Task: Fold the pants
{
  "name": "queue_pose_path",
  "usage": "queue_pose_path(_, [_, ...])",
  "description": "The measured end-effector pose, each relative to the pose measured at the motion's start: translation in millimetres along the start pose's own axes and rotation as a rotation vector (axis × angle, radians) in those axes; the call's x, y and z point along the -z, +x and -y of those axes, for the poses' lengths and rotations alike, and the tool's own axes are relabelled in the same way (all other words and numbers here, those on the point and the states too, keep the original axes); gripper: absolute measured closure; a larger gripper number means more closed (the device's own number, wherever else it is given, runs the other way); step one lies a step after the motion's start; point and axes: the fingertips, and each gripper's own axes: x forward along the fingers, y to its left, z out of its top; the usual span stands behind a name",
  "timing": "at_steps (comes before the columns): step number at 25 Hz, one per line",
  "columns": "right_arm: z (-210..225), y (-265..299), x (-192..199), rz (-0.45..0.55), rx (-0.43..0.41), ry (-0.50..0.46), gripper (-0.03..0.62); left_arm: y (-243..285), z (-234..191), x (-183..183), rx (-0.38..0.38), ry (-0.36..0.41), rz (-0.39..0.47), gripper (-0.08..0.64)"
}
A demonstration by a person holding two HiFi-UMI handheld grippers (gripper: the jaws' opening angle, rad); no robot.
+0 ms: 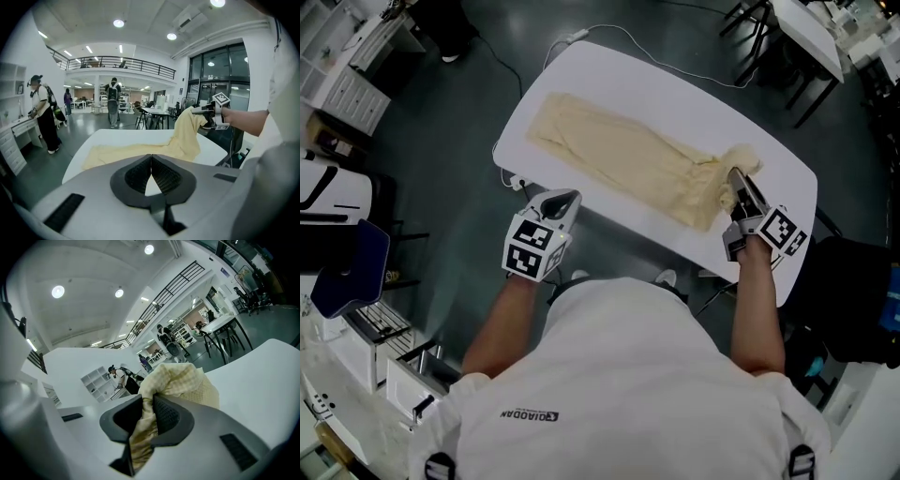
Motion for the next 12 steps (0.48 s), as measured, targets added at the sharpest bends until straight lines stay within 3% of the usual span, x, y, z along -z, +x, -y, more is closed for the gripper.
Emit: queue_pose_path(12, [-74.1, 50.2, 14.0, 0.018, -0.044, -0.016, 0.512, -67.8, -57.3, 53.3, -0.071, -0.107, 0.009, 0.532])
